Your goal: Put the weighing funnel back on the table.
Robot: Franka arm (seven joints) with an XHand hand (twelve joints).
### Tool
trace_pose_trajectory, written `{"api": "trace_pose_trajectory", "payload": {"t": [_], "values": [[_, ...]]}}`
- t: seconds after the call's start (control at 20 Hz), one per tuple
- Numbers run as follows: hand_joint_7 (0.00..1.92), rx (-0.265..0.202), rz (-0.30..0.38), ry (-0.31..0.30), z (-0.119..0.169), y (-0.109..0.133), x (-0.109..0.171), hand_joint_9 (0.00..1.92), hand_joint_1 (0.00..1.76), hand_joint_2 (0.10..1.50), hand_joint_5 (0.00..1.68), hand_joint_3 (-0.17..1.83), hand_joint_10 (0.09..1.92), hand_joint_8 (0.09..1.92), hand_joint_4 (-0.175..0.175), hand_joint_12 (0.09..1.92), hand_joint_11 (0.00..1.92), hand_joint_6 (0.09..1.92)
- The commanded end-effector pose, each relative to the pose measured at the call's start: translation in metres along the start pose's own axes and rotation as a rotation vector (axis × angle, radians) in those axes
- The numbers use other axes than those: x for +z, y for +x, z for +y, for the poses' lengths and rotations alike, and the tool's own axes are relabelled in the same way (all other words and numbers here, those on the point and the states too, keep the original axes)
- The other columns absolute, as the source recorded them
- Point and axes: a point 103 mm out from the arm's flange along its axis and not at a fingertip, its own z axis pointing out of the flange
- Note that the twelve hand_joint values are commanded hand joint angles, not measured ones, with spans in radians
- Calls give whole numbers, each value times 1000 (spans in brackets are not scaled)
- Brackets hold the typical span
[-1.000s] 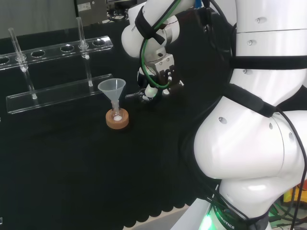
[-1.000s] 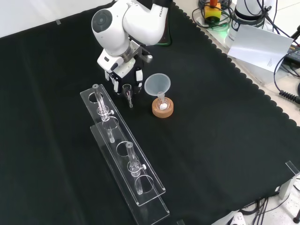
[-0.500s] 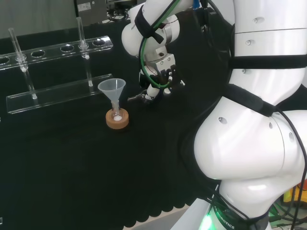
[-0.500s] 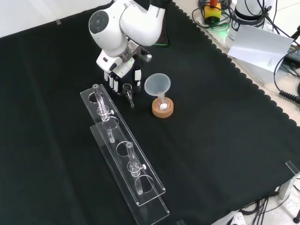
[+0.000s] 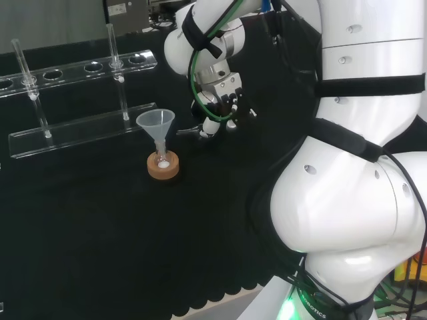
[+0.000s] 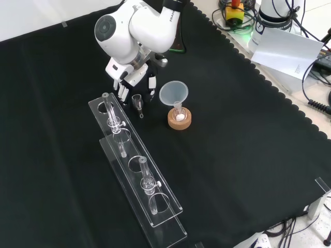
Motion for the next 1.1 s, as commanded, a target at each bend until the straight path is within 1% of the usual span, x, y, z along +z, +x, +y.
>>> {"api": "trace_pose_trajectory", "payload": {"t": [0.05, 0.25, 0.45, 0.8, 1.1], "values": [[547, 7, -6, 9, -5, 0, -6, 1074, 856, 735, 430, 467, 87, 717, -48, 1118, 683, 551], [470, 16, -4, -11, -17, -6, -23, 968, 838, 713, 384, 492, 87, 730, -49, 1200, 563, 398], [436, 25, -18, -37, -35, -8, -46, 888, 821, 704, 391, 498, 87, 722, -44, 1251, 473, 312], [421, 50, -35, -93, -73, -8, -80, 850, 805, 698, 405, 499, 87, 709, -41, 1278, 432, 255], [436, 69, -30, -136, -106, -5, -101, 867, 801, 698, 418, 498, 87, 710, -40, 1279, 435, 247]]}}
